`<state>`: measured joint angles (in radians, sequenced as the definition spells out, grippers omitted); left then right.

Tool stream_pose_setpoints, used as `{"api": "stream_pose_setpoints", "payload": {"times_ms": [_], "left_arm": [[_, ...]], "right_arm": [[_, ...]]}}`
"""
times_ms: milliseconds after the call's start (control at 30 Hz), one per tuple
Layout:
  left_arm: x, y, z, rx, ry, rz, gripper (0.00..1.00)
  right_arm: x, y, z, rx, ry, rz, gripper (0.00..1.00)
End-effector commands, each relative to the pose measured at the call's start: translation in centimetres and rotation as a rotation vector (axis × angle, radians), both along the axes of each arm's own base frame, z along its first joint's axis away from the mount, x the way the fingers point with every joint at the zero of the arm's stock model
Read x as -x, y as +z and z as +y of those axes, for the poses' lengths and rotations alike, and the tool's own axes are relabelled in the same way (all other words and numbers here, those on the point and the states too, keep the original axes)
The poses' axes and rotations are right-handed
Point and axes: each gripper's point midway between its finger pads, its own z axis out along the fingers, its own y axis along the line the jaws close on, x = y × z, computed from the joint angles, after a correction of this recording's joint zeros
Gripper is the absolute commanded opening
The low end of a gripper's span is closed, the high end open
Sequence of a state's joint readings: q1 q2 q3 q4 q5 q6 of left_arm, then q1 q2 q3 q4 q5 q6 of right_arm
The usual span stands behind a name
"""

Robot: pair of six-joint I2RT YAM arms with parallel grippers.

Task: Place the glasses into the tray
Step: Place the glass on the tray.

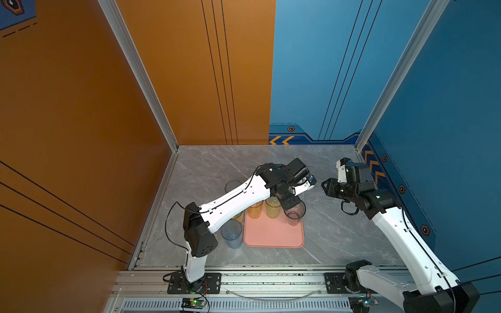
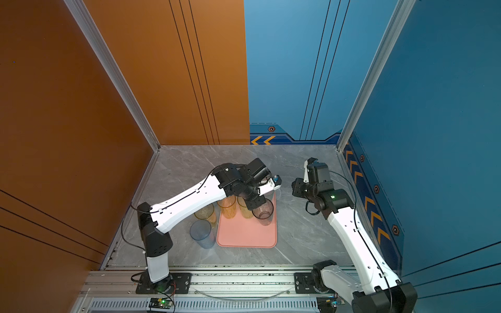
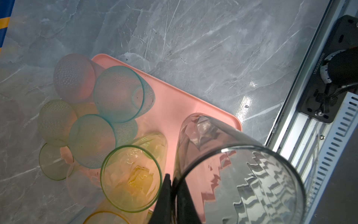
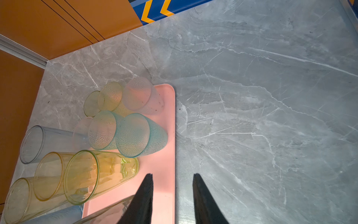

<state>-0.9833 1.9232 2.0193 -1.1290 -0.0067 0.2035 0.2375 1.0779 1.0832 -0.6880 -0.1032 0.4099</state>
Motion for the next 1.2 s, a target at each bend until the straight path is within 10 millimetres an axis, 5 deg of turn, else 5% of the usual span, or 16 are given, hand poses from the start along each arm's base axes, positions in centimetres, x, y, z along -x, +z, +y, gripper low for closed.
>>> {"api": "stream_pose_setpoints", "payload": {"times_ms": [0,1167], "left_arm": [[0.0,0.1,-0.7,-0.015,-0.047,-0.005,0.05],[-5.6,-5.5,-1.5,-0.095,0.008,0.099,0.05]], "right_arm": [[0.4,-1.2,0.8,-0.011,0.031,0.048,0.33],[-1.5,-4.3,2.1,0.004,0.096,0.124,0.33]]}}
